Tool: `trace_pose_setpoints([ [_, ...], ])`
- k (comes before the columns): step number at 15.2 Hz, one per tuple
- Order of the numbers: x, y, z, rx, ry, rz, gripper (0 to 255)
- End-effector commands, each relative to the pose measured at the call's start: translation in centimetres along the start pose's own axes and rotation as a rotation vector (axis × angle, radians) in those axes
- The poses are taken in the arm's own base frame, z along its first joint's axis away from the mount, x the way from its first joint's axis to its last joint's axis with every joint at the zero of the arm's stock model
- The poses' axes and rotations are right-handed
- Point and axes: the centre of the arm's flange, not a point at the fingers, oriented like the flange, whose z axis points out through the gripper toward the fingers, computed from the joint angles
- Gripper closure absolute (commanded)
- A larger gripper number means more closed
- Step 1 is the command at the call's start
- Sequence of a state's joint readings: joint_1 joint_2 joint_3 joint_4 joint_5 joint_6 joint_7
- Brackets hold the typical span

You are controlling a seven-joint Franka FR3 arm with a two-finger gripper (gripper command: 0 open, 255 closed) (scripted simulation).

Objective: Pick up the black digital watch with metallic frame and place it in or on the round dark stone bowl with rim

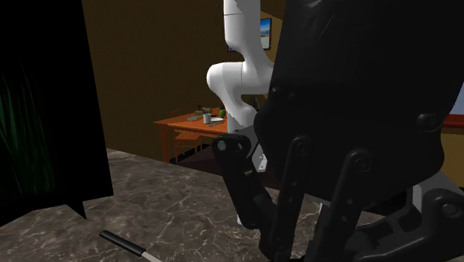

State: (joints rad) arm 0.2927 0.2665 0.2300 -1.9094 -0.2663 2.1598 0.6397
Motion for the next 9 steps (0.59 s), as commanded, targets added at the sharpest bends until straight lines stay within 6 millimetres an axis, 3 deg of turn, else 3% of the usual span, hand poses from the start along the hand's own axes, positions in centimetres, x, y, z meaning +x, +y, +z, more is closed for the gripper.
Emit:
trace_pose_setpoints([
  [1,-0.1,-0.1,0.2,0.000,-0.003,-0.001,255],
  [2,0.0,0.0,0.2,0.000,-0.003,-0.001,0],
  [7,-0.1,-0.1,0.2,0.000,-0.003,-0.001,0],
  [9,-0.1,-0.1,-2.5,0.000,-0.003,-0.001,0],
])
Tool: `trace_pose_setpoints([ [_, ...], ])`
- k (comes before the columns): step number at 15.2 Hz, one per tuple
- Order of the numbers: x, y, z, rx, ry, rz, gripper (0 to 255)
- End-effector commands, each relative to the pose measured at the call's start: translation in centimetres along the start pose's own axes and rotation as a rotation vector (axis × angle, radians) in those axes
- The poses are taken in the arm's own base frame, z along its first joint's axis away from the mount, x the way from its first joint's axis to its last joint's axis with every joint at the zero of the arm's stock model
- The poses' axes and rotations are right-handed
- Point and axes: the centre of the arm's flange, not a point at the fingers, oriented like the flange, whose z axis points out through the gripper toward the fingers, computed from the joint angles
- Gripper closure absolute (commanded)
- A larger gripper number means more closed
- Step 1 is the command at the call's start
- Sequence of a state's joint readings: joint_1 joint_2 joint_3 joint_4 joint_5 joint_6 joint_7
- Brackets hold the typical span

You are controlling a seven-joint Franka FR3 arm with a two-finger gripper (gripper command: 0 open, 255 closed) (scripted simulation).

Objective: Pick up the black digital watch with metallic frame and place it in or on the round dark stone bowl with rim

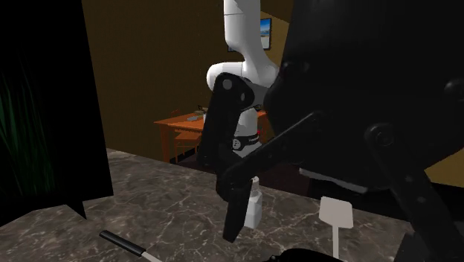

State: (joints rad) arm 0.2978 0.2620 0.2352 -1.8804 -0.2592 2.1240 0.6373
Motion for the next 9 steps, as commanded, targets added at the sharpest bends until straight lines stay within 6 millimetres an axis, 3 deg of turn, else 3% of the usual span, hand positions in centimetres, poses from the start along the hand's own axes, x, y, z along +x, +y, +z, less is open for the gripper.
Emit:
trace_pose_setpoints([
  [1,-0.2,0.3,-2.5,0.000,-0.001,0.000,0],
  [2,-0.2,0.3,-3.5,0.000,-0.001,0.000,0],
  [9,-0.2,0.3,-3.5,0.000,-0.001,0.000,0],
])
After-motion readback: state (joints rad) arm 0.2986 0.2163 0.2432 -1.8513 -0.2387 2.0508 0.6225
